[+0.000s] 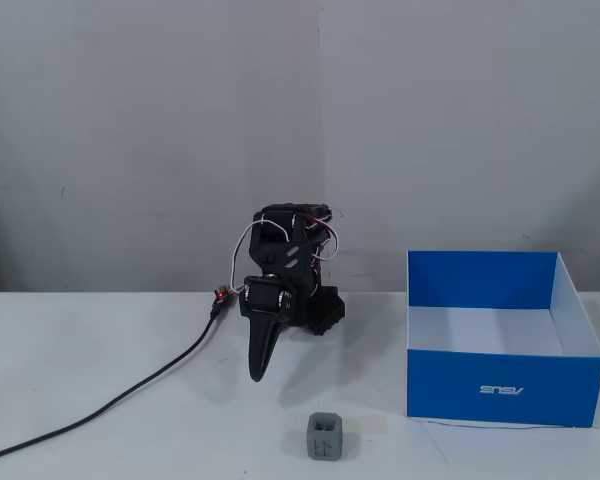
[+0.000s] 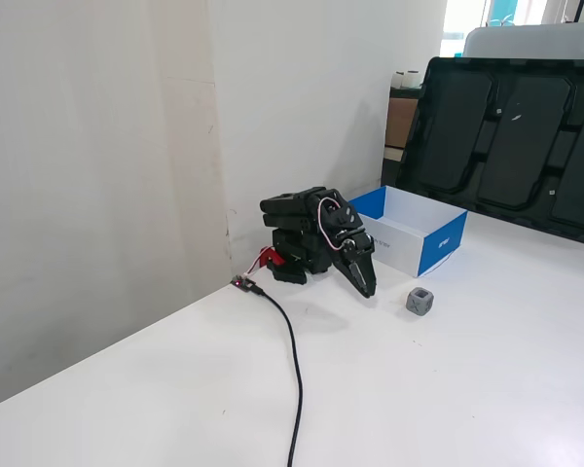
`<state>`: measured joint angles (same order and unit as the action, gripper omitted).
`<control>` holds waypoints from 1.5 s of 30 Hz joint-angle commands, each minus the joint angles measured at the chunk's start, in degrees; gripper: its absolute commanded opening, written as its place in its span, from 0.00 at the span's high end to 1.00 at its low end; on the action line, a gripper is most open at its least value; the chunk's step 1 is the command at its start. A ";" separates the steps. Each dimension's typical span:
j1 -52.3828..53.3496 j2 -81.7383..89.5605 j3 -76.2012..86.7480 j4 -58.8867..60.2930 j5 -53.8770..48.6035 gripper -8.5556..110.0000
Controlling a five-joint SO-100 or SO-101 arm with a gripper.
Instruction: Pick the gray block and keep it in the box.
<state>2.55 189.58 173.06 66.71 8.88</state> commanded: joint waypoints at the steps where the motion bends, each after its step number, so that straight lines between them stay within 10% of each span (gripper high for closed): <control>1: 0.18 6.86 0.44 0.44 0.35 0.93; 45: -1.14 6.86 -1.23 0.09 0.26 0.93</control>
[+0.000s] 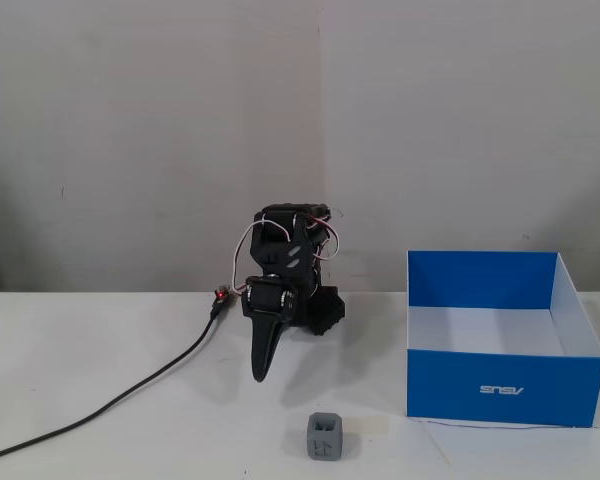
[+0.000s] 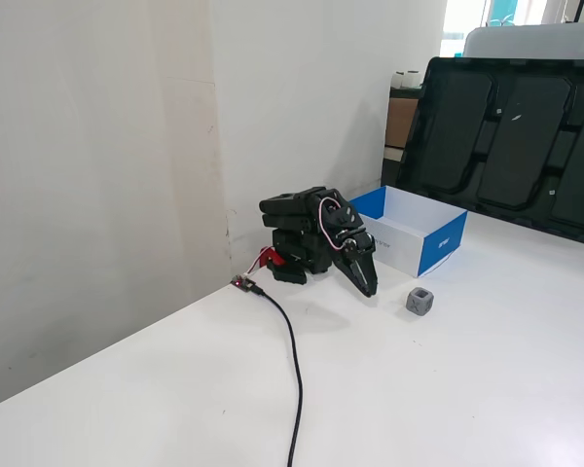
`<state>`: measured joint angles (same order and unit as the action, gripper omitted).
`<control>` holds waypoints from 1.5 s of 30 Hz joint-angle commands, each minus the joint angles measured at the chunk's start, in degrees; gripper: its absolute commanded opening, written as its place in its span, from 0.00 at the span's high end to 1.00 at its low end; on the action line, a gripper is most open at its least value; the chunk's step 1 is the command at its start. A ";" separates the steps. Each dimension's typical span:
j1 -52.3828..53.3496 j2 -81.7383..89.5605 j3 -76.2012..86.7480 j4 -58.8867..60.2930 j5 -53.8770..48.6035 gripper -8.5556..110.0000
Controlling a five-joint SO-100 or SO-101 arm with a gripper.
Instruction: Pick the gray block and keep it in the box.
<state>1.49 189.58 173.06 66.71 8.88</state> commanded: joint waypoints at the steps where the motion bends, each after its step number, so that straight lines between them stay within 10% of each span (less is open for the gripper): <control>1: -0.09 6.86 -2.11 0.26 0.26 0.93; 45: -9.49 -39.64 -38.76 2.11 12.83 0.93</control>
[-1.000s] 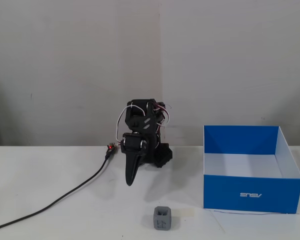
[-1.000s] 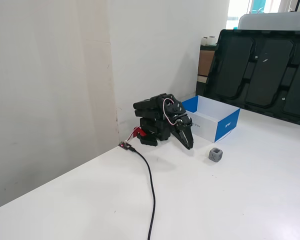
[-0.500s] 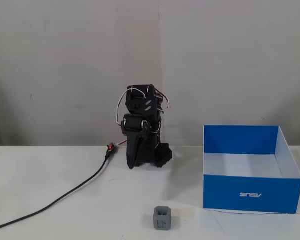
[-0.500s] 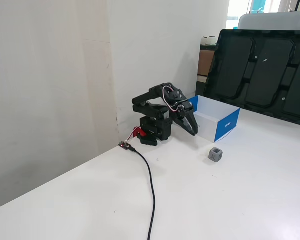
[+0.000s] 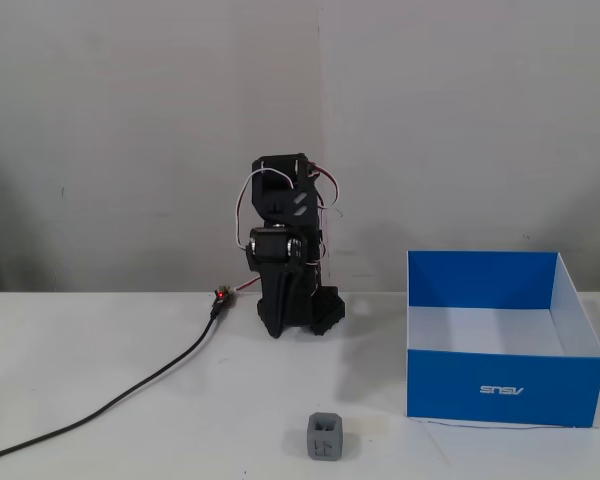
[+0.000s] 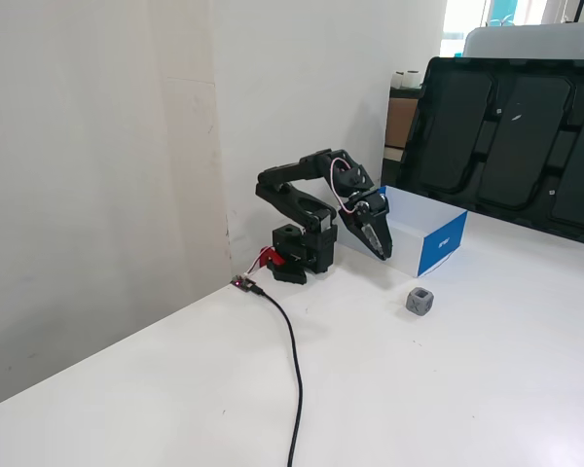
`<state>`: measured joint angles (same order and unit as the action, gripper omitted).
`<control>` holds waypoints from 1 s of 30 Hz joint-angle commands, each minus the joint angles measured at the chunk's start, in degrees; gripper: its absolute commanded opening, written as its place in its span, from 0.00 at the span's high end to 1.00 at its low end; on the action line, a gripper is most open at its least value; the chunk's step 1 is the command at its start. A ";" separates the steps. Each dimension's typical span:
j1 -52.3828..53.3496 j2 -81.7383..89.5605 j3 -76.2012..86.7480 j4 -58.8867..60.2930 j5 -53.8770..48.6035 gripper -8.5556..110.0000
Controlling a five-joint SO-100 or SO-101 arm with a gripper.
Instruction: Pick the gray block and keep it in the box.
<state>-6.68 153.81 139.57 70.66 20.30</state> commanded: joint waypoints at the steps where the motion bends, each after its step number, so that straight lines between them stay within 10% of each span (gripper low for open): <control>1: -1.76 -5.36 -5.80 -2.11 1.85 0.93; 17: -6.86 -31.29 -19.42 -4.04 6.06 0.92; 30: -12.48 -41.40 -20.83 -7.38 9.58 0.70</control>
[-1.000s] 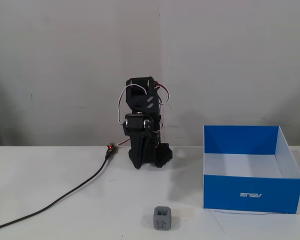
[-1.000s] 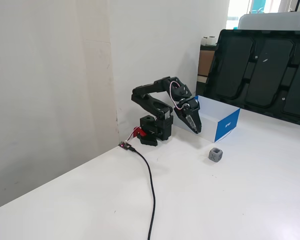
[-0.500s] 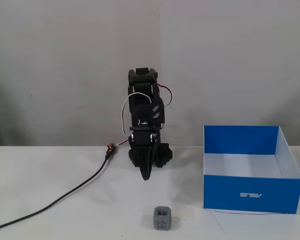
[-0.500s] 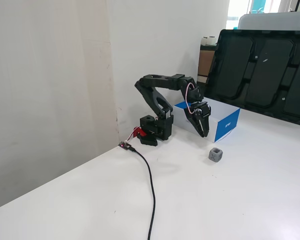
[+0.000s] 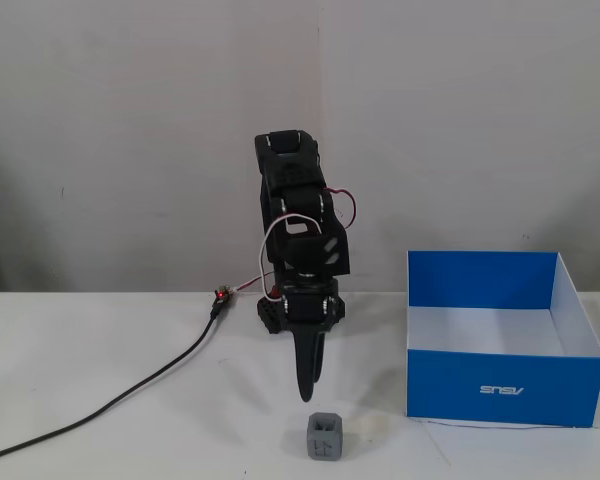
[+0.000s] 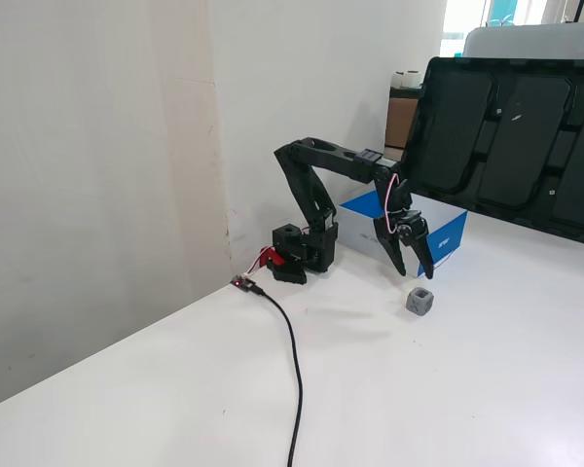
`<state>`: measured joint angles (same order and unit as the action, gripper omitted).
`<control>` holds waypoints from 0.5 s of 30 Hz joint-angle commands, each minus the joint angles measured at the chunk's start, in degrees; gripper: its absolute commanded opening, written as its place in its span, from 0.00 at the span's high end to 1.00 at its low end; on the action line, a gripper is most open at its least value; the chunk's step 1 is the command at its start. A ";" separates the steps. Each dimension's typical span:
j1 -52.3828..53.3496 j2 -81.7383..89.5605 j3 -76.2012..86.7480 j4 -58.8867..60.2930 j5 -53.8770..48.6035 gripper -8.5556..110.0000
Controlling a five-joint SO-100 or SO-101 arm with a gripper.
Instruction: Pick the gray block and keep it in the box.
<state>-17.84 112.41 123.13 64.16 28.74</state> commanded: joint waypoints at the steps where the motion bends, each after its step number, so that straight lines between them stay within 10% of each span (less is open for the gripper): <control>1: -1.58 -0.35 -4.39 -1.23 1.49 0.70; 15: -2.11 -10.99 -6.68 -6.24 2.64 0.72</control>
<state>-20.04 101.60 120.76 59.59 30.94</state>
